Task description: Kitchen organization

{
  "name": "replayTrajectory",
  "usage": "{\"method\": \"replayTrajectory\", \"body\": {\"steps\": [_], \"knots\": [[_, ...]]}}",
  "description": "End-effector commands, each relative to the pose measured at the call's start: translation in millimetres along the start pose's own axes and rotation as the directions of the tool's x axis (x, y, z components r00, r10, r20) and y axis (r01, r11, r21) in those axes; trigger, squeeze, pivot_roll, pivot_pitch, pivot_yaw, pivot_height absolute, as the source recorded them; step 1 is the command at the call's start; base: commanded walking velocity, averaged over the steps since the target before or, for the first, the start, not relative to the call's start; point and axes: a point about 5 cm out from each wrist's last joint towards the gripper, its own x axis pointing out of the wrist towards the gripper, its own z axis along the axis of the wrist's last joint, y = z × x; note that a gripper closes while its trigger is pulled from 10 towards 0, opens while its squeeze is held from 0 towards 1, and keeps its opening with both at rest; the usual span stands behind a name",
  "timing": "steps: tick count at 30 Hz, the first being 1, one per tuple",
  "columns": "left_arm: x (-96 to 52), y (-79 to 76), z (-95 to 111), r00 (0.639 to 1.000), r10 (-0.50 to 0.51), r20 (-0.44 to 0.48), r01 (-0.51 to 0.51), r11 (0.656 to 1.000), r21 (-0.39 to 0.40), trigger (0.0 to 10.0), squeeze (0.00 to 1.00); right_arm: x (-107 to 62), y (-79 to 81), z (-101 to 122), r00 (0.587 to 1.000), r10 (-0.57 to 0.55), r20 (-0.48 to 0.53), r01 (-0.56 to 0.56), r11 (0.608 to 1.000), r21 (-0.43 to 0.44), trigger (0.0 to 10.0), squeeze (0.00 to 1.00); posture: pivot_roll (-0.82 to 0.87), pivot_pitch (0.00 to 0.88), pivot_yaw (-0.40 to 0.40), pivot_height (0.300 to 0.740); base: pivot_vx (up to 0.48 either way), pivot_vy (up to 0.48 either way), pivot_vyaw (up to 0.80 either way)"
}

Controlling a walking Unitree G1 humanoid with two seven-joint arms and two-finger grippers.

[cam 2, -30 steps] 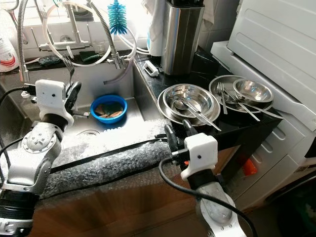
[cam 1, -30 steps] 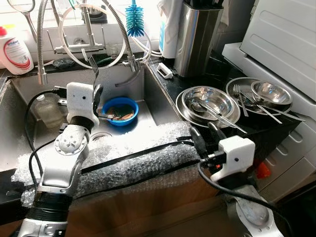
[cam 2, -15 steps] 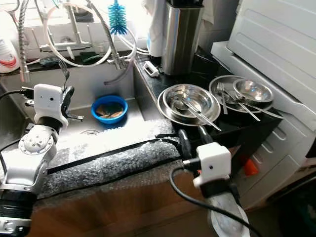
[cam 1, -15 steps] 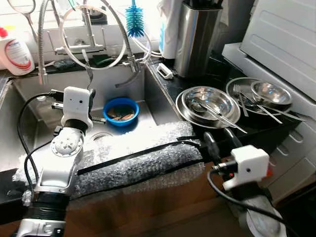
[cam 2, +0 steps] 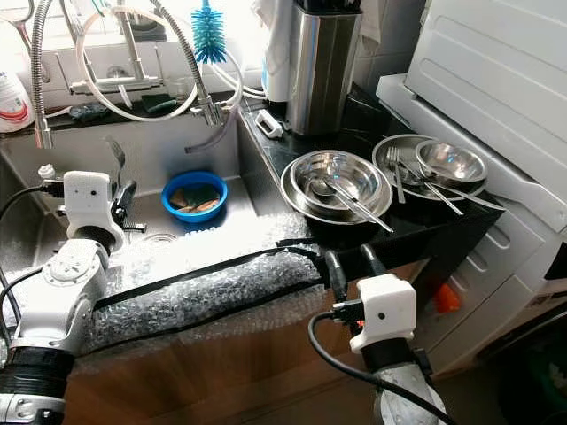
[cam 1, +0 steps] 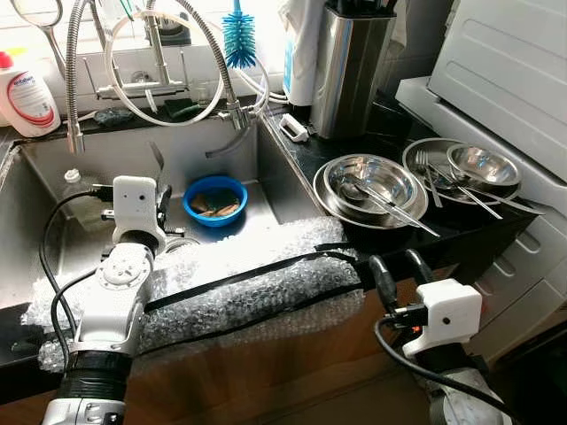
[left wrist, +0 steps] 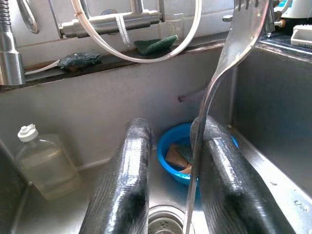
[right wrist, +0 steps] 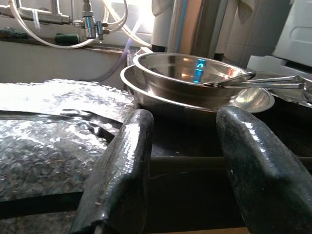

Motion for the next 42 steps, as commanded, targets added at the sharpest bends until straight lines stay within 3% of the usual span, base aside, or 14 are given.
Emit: {"method": "replayTrajectory", "body": {"steps": [1,10,15,16,21,23,25,26,31,37,42], "knots": [[-2.3,-0.7,-1,1.0,-0.007,0.002,0.007,1.0,0.012,10.0,1.0,0.7,-2.2,-2,1.0,-0.008,-0.006,0.008,1.0,-0.013,10.0,0.0,-0.1,0.0,-0.023,0.74,0.0,0.0,0.0],[-3.7,0.4,2,1.0,0.001,0.029,-0.001,1.0,0.016,10.0,1.0,3.6,-2.6,-1,1.0,-0.025,0.003,0.025,1.0,-0.006,10.0,0.0,-0.1,0.0,-0.021,0.74,0.0,0.0,0.0],[-5.5,3.5,12,0.995,0.021,0.095,-0.023,0.999,0.023,10.0,1.0,4.5,-2.3,0,0.999,-0.031,0.009,0.031,0.999,-0.008,10.0,0.0,-0.1,0.0,-0.022,0.74,0.0,0.0,0.0],[-7.5,4.6,18,0.991,0.02,0.131,-0.025,0.999,0.04,10.0,0.0,5.1,-2.8,0,0.999,-0.036,0.013,0.036,0.999,-0.012,10.0,0.0,-0.1,0.0,-0.023,0.74,0.0,0.0,0.0],[-21.0,20.8,38,0.969,0.078,0.233,-0.095,0.994,0.059,10.0,0.0,6.1,0.2,4,0.999,-0.035,0.027,0.035,0.999,-0.015,10.0,0.0,-0.1,0.0,-0.025,0.74,0.0,0.0,0.0],[-22.8,22.8,39,0.968,0.089,0.236,-0.104,0.993,0.054,10.0,0.0,5.9,0.9,4,0.999,-0.033,0.028,0.033,0.999,-0.018,10.0,0.0,-0.1,0.0,-0.025,0.74,0.0,0.0,0.0],[-31.5,28.9,39,0.964,0.088,0.252,-0.116,0.989,0.097,10.0,0.0,5.4,1.5,4,0.999,-0.039,0.027,0.039,0.999,-0.009,10.0,0.0,-0.1,0.0,-0.024,0.74,0.0,0.0,0.0],[-41.3,32.2,36,0.968,0.09,0.234,-0.114,0.99,0.089,10.0,0.0,5.3,1.3,4,0.999,-0.044,0.029,0.044,0.999,-0.009,10.0,0.0,-0.1,0.0,-0.02,0.74,0.0,0.0,0.0],[-60.3,36.4,32,0.973,0.065,0.22,-0.095,0.987,0.127,10.0,0.0,5.7,-4.3,8,0.996,-0.07,0.046,0.072,0.997,-0.03,10.0,0.0,-0.1,0.0,-0.022,0.74,0.0,0.0,0.0],[-71.2,26.9,24,0.981,0.066,0.184,-0.089,0.988,0.123,10.0,0.0,4.0,-8.5,11,0.992,-0.114,0.053,0.117,0.992,-0.05,10.0,0.0,-0.12,0.0,-0.019,0.74,0.0,0.0,0.0],[-67.7,16.7,23,0.984,0.045,0.171,-0.064,0.992,0.109,10.0,0.0,4.0,-9.2,7,0.99,-0.137,0.03,0.137,0.99,-0.014,10.0,0.0,-0.12,0.0,-0.019,0.74,0.0,0.0,0.0]]}}
